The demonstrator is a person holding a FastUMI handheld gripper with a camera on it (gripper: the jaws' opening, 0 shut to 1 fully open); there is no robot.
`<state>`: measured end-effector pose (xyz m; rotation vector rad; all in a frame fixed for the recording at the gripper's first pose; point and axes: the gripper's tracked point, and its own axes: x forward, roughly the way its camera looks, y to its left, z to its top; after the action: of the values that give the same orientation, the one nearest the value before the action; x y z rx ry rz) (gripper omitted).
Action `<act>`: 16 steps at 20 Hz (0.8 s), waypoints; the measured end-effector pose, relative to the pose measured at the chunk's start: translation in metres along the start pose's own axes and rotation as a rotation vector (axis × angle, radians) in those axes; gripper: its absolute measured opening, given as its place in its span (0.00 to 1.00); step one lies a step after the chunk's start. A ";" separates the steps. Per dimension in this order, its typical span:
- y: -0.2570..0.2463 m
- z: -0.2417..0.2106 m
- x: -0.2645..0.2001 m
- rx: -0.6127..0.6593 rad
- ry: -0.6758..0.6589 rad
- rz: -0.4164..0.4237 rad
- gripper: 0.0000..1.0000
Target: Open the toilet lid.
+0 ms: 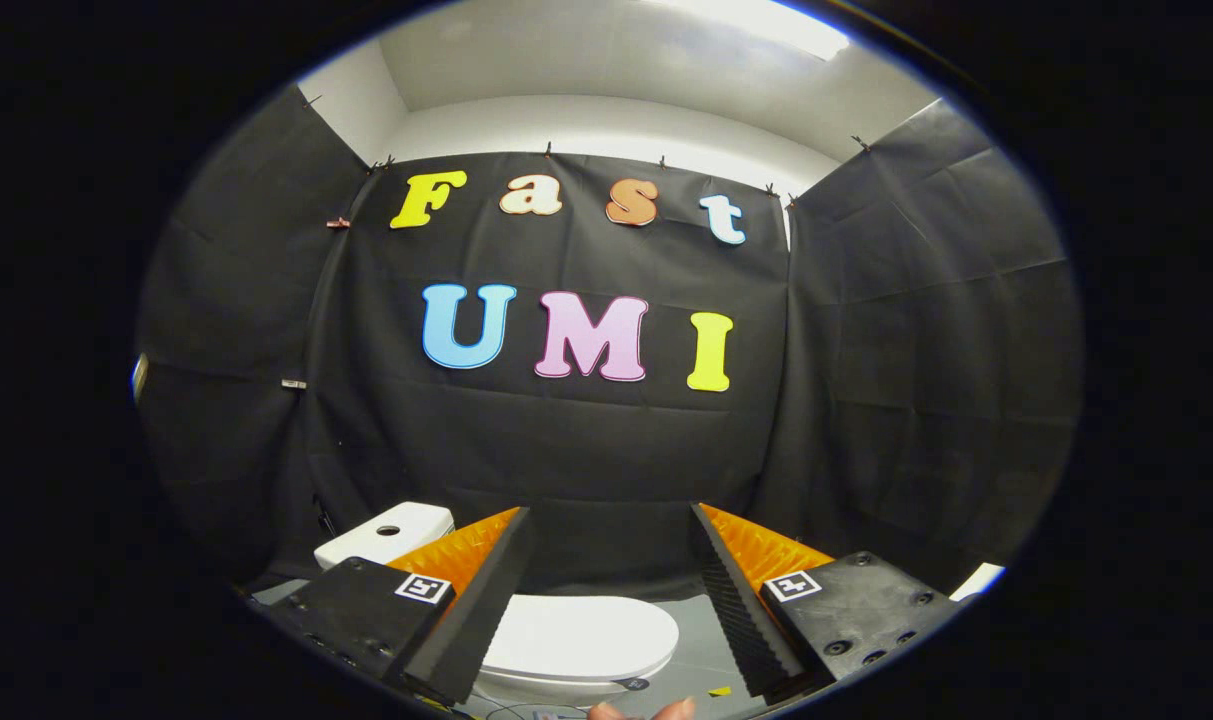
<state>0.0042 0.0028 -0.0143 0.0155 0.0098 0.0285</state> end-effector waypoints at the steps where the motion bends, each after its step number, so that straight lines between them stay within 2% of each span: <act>1: 0.000 -0.002 0.001 0.002 -0.001 0.003 0.98; 5: -0.002 -0.009 0.005 -0.008 -0.037 0.020 0.98; 9: -0.005 -0.037 0.015 0.002 -0.042 0.042 0.98; 13: -0.018 -0.083 0.030 0.033 -0.009 0.038 0.98; 16: -0.023 -0.126 0.039 0.113 0.045 0.049 0.98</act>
<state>0.0424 -0.0169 -0.1409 0.1278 0.0560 0.0777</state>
